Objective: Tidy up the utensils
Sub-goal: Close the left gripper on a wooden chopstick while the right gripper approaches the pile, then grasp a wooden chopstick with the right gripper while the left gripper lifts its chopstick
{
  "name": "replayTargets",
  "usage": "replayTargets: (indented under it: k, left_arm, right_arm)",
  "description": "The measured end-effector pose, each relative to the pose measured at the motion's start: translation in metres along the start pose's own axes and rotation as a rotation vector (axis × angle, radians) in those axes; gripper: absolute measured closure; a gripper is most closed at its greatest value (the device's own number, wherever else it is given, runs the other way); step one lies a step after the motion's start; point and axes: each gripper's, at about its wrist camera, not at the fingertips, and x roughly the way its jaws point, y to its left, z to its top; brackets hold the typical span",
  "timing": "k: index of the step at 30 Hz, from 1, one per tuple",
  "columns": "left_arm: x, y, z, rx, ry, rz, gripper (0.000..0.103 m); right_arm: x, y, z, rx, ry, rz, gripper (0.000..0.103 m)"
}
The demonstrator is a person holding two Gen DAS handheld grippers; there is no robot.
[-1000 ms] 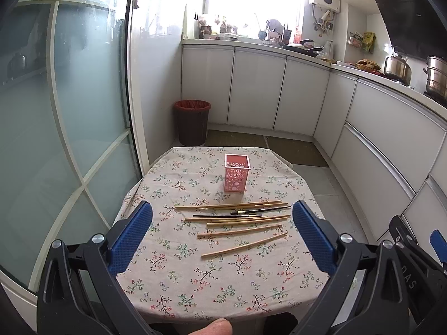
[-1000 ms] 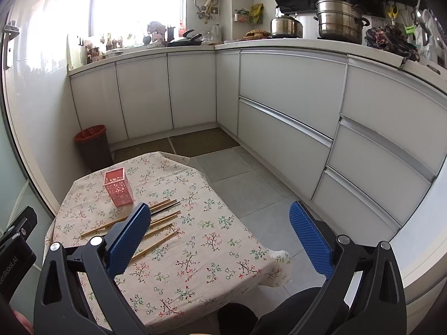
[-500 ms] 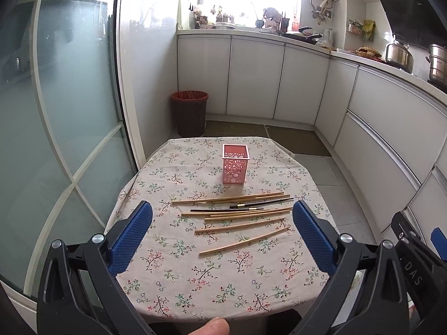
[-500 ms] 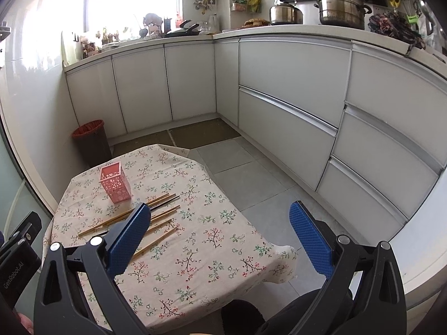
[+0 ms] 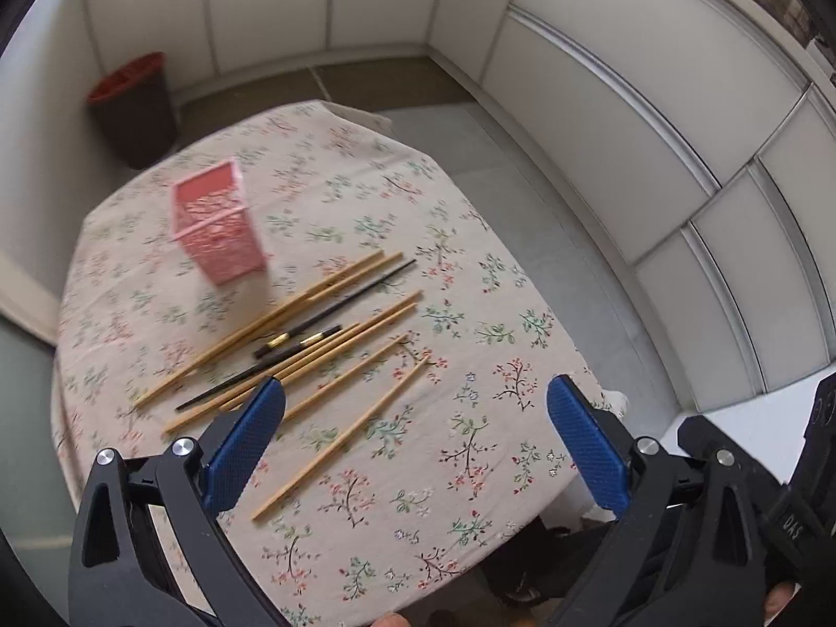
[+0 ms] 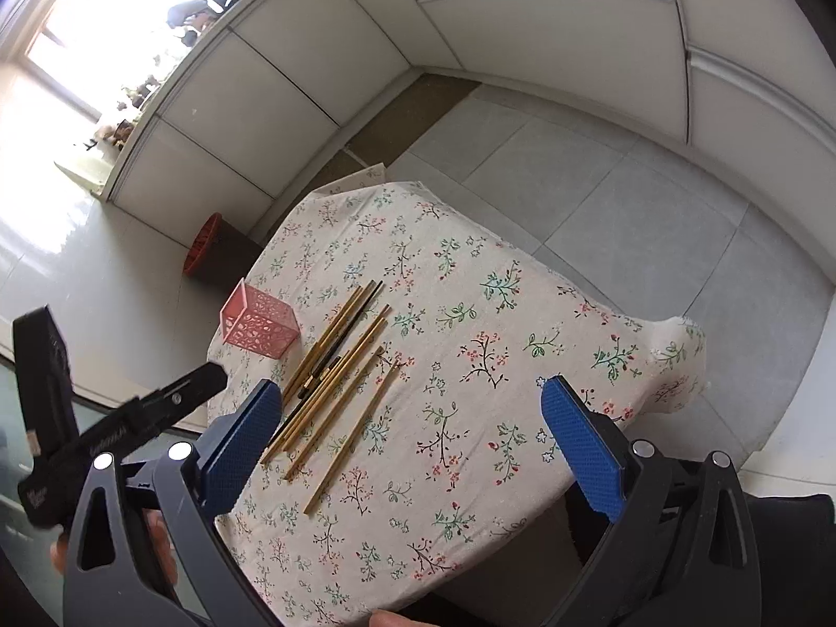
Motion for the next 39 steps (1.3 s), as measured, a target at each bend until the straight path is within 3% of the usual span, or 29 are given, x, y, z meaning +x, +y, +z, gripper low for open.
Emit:
replayTargets:
  k: [4, 7, 9, 12, 15, 19, 23, 26, 30, 34, 39]
  left_arm:
    - [0.074, 0.006, 0.053, 0.065, 0.133, 0.066, 0.011]
    - [0.13, 0.024, 0.082, 0.038, 0.259, 0.069, 0.035]
    - [0.16, 0.036, 0.092, 0.028, 0.335, 0.084, 0.042]
    - [0.187, 0.04, 0.099, 0.1, 0.359, 0.161, 0.051]
    - [0.2, 0.046, 0.1, 0.131, 0.379, 0.178, 0.059]
    - [0.211, 0.055, 0.1, 0.149, 0.381, 0.209, 0.066]
    - [0.214, 0.064, 0.1, 0.153, 0.373, 0.19, 0.07]
    - [0.218, 0.066, 0.099, 0.155, 0.412, 0.16, 0.083]
    - [0.214, 0.067, 0.09, 0.173, 0.387, 0.164, 0.084]
    - [0.206, 0.053, 0.065, 0.195, 0.304, 0.168, 0.096]
    - [0.141, 0.049, 0.04, 0.235, 0.157, 0.16, 0.099]
  right_arm:
    - [0.03, -0.016, 0.01, 0.042, 0.085, 0.009, 0.006]
    - [0.048, -0.027, 0.018, 0.083, 0.157, 0.016, 0.006]
    - [0.058, -0.031, 0.021, 0.099, 0.197, 0.017, 0.006]
    - [0.066, -0.031, 0.023, 0.088, 0.226, 0.019, 0.006]
    - [0.072, -0.028, 0.025, 0.072, 0.246, 0.021, 0.006]
    - [0.077, -0.025, 0.026, 0.072, 0.266, 0.03, 0.006]
    - [0.079, -0.022, 0.025, 0.061, 0.267, 0.021, 0.006]
    - [0.082, -0.023, 0.025, 0.061, 0.272, 0.011, 0.006]
    - [0.084, -0.025, 0.024, 0.065, 0.276, -0.019, 0.006]
    - [0.094, -0.024, 0.022, 0.072, 0.291, -0.065, 0.006]
    - [0.12, -0.018, 0.009, 0.161, 0.339, -0.145, 0.014]
